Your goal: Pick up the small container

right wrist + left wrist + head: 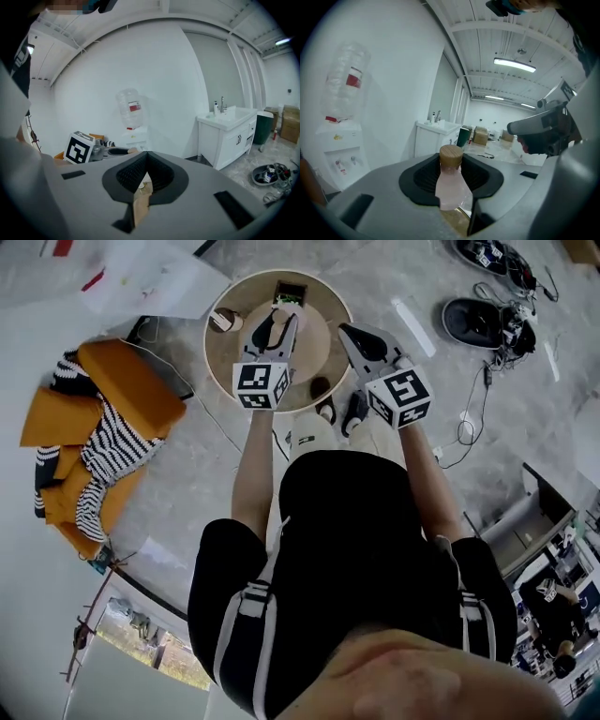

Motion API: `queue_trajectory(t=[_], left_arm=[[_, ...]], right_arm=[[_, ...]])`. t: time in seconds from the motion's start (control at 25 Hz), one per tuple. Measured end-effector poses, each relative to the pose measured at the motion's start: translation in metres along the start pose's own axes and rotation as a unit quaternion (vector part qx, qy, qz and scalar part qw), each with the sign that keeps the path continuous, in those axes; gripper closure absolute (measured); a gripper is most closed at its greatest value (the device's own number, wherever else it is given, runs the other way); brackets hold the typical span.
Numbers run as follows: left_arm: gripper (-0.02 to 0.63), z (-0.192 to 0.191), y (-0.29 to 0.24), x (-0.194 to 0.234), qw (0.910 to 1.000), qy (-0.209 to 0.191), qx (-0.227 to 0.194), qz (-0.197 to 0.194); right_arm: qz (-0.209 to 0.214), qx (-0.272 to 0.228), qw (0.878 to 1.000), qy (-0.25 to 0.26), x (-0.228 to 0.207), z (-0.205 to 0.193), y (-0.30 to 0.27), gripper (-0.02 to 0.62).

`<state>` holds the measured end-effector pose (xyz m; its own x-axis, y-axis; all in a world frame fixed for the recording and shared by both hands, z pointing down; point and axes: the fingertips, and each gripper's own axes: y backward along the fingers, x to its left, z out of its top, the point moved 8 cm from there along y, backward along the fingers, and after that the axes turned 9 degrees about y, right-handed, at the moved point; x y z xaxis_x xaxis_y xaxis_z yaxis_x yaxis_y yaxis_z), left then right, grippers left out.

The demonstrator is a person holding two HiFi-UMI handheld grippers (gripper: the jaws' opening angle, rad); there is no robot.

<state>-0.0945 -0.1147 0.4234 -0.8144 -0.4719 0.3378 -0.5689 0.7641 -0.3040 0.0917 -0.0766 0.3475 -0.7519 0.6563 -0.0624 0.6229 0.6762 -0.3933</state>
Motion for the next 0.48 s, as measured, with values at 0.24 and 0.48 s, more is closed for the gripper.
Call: queue_trajectory(t=[0.24, 0.48], left_arm=[[0.462, 0.052, 0.038, -0.017, 0.9997, -0.014, -0.021, -0.003], [0.462, 0.098, 0.075, -0.029, 0.9979, -0.027, -0.059, 0.008]], right_arm=[[0.008, -0.046, 0.998, 0.037, 0.009, 0.048, -0.001, 0.591], [0.032, -0.087, 0.993, 0.072, 0.011, 0.095, 0.002, 0.591]])
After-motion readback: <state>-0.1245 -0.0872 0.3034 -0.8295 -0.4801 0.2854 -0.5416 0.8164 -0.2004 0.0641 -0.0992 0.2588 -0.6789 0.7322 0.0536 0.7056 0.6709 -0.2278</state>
